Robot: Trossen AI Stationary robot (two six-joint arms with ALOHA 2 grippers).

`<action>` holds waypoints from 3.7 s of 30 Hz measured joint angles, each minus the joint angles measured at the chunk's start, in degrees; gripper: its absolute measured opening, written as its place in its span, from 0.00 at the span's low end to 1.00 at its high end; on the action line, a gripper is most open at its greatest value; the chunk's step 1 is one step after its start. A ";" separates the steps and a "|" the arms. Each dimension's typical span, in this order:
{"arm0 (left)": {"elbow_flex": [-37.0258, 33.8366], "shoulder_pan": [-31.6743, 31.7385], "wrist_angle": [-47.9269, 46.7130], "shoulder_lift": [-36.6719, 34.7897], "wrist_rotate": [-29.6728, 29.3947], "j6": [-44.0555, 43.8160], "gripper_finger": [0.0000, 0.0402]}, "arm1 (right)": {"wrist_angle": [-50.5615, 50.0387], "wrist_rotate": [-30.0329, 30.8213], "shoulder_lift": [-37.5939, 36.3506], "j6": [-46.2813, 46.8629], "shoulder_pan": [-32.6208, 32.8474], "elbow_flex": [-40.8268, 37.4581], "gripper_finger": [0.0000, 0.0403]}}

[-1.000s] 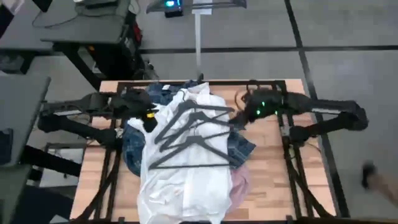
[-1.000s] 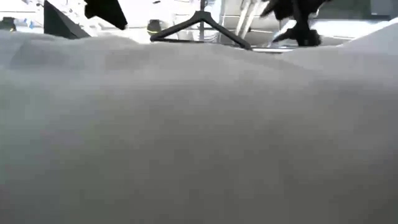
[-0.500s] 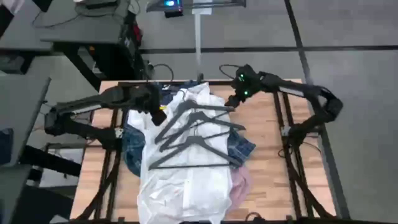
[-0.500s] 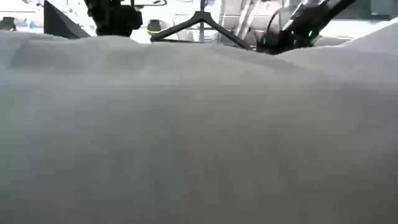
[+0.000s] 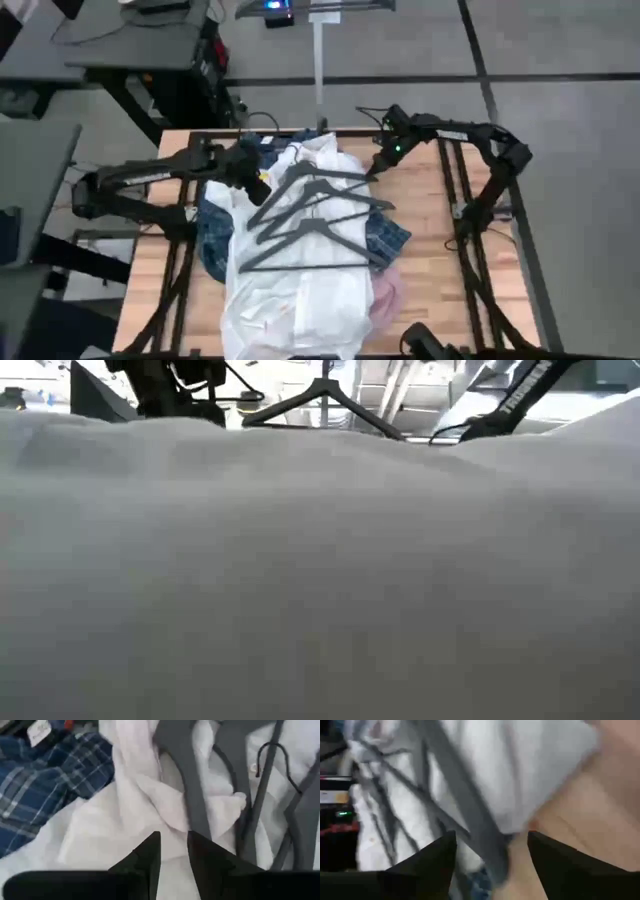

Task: Hang clothes
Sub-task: Hang the white polo shirt on the hanger rack

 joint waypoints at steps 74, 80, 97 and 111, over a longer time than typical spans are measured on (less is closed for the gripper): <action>0.02 3.32 2.40 0.00 2.97 7.79 0.20 | 41.61 -9.47 5.72 38.47 12.57 -7.37 0.45; 0.02 3.32 2.41 0.01 2.97 7.90 0.20 | 46.80 -12.16 9.08 37.71 12.97 -7.45 0.27; 3.70 3.38 2.38 0.04 2.72 5.75 0.20 | 51.69 -12.35 -8.68 37.93 8.73 -7.45 0.06; 9.86 14.55 4.41 7.20 12.28 5.39 0.36 | 29.91 -5.80 -32.36 29.73 -3.96 -7.39 0.06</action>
